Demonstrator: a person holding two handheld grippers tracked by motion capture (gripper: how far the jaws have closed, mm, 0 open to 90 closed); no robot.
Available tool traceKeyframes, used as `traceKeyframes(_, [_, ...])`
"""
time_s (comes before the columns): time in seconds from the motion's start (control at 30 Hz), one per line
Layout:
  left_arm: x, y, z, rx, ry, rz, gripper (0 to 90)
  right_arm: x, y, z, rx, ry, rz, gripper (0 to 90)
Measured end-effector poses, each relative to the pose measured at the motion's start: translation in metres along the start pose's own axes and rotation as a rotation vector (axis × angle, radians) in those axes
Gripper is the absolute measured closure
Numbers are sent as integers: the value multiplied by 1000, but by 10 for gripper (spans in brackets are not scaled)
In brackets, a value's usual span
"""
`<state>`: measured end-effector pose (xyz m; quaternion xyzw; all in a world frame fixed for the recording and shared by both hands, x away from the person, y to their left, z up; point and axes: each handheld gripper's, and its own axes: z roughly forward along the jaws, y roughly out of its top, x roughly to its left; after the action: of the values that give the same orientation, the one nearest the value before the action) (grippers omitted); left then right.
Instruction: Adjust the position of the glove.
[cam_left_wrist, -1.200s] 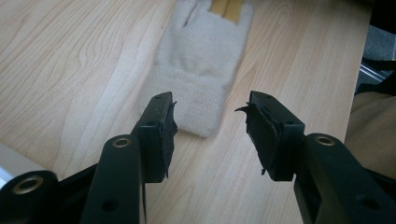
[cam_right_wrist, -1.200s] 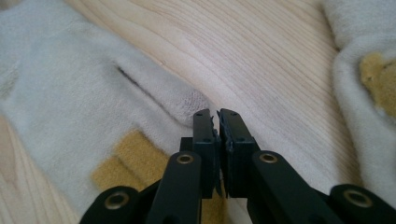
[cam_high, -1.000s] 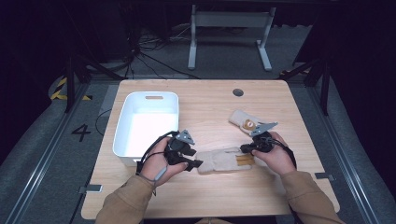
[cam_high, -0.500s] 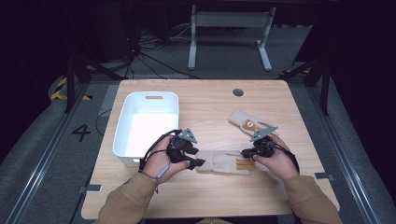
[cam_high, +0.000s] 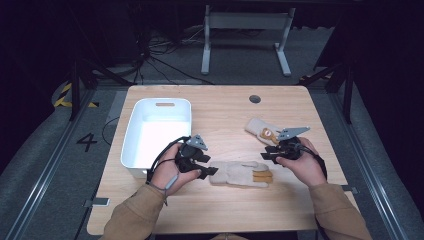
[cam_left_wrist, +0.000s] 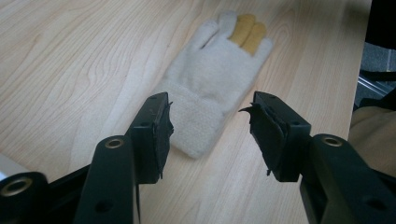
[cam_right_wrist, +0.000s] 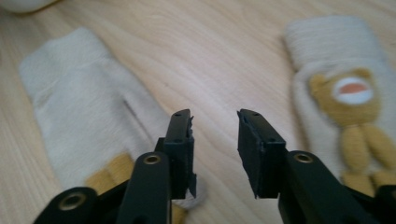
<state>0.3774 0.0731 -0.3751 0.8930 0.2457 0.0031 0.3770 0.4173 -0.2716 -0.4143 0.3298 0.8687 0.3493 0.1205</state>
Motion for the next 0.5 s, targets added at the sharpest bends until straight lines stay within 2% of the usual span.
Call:
traceKeyframes(0.07, [1,0,-1,-1,-1,-1,489,-11,3,-4,-24,-16,36,563])
traceKeyframes(0.17, [0,0,-2,-12,4,6,490,-18,4,-6,-27,-35,37,556])
traceKeyframes(0.27, [-1,1,-5,-22,4,13,490,-30,6,-8,-42,-60,43,505])
traceKeyframes(0.3, [-1,1,-5,-27,5,16,490,-30,6,-8,-42,-60,43,505])
traceKeyframes(0.33, [-1,1,-5,-29,4,15,489,-37,8,-8,-34,-76,60,467])
traceKeyframes(0.43, [0,1,-5,-29,3,12,489,-45,9,-8,-40,-101,57,449])
traceKeyframes(0.47, [1,0,-6,-28,3,9,487,-52,10,-6,-27,-105,77,438])
traceKeyframes(0.5, [1,0,-6,-28,3,9,485,-52,10,-6,-27,-105,77,438])
